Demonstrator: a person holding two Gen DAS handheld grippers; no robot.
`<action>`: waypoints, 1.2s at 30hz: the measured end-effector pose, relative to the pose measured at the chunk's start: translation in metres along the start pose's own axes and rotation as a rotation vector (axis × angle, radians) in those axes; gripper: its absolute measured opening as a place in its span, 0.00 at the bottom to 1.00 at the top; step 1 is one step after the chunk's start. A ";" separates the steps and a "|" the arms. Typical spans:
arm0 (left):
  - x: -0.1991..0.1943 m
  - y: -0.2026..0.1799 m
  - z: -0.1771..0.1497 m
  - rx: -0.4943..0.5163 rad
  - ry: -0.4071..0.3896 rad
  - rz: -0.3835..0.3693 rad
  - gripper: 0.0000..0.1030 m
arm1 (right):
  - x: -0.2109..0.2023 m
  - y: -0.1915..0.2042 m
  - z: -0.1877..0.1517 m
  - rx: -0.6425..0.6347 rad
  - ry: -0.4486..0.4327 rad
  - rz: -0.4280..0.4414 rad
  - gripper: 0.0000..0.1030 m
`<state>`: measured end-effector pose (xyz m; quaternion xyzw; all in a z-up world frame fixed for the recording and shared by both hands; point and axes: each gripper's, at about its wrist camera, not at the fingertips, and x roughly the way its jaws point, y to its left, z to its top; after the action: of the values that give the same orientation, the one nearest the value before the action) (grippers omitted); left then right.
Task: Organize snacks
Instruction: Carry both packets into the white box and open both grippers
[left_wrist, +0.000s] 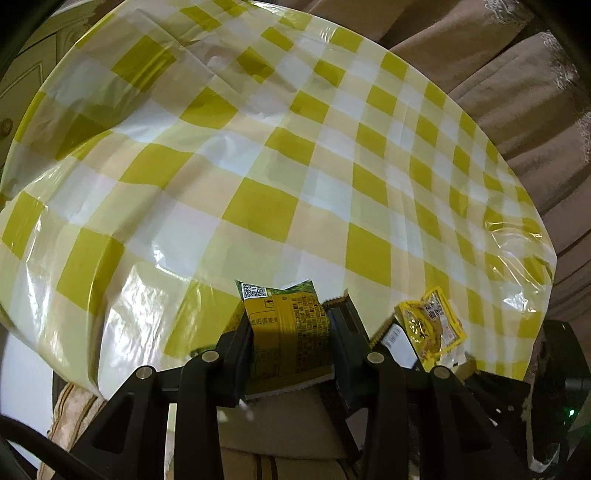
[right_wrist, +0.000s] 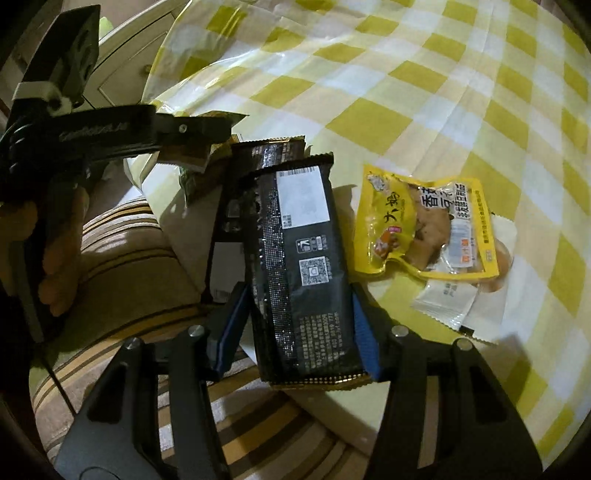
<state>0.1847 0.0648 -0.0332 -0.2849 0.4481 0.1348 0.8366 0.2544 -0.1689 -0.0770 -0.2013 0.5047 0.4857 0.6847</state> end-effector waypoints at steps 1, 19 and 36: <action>-0.002 -0.002 -0.002 0.002 0.000 -0.001 0.38 | 0.000 0.001 -0.001 -0.003 -0.003 -0.009 0.55; -0.035 -0.046 -0.037 0.081 -0.015 -0.043 0.38 | -0.059 -0.003 -0.047 0.157 -0.154 -0.181 0.53; -0.028 -0.158 -0.082 0.317 0.068 -0.151 0.38 | -0.139 -0.056 -0.159 0.434 -0.255 -0.290 0.53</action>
<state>0.1892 -0.1097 0.0103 -0.1867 0.4692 -0.0104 0.8631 0.2219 -0.3798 -0.0304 -0.0572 0.4726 0.2848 0.8320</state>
